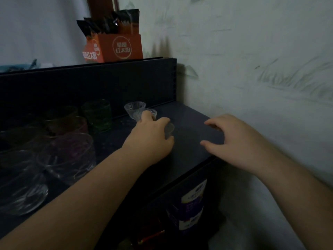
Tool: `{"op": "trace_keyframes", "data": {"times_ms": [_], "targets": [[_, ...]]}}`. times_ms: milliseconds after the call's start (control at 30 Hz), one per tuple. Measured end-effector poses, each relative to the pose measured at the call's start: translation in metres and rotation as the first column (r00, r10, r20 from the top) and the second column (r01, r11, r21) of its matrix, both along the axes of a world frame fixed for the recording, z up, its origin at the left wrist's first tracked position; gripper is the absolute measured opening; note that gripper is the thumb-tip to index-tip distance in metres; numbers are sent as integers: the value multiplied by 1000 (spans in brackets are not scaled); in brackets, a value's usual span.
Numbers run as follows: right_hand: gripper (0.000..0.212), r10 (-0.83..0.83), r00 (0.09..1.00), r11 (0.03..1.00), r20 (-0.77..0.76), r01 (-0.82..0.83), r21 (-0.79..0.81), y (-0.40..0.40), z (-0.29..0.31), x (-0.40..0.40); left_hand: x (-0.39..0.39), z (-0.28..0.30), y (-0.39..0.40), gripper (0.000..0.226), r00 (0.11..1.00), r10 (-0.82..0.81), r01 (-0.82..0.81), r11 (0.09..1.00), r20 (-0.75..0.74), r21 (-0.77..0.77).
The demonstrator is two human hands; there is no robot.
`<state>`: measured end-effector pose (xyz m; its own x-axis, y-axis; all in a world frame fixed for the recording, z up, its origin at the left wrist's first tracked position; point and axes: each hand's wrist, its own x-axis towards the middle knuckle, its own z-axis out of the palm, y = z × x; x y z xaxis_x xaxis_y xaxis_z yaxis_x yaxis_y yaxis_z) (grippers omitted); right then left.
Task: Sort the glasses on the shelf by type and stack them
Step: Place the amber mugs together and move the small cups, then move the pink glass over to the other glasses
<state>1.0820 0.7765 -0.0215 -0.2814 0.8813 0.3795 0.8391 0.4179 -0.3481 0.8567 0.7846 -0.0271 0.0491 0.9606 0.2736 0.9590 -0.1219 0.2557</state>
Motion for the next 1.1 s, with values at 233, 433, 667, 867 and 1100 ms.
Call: {"op": "trace_keyframes", "data": {"times_ms": [233,433,667,867,1100], "targets": [[65,117,993,993,12,-117,-16,32,4,-1,4,-1,-1,69,995,88,-86,995,-51,46],[60,245,969,969,20,-246,14,40,4,3,13,-1,-37,72,981,179,-170,978,-69,117],[59,424,904,903,52,-427,55,19,4,-4,24,-8,-115,73,947,316,-304,941,-60,151],[60,575,815,811,75,-580,79,-12,1,-36,8,-7,-189,72,861,503,-486,858,-74,167],[60,686,721,716,100,-693,83,-58,5,-86,-27,0,-273,71,718,688,-666,722,-100,186]]}}
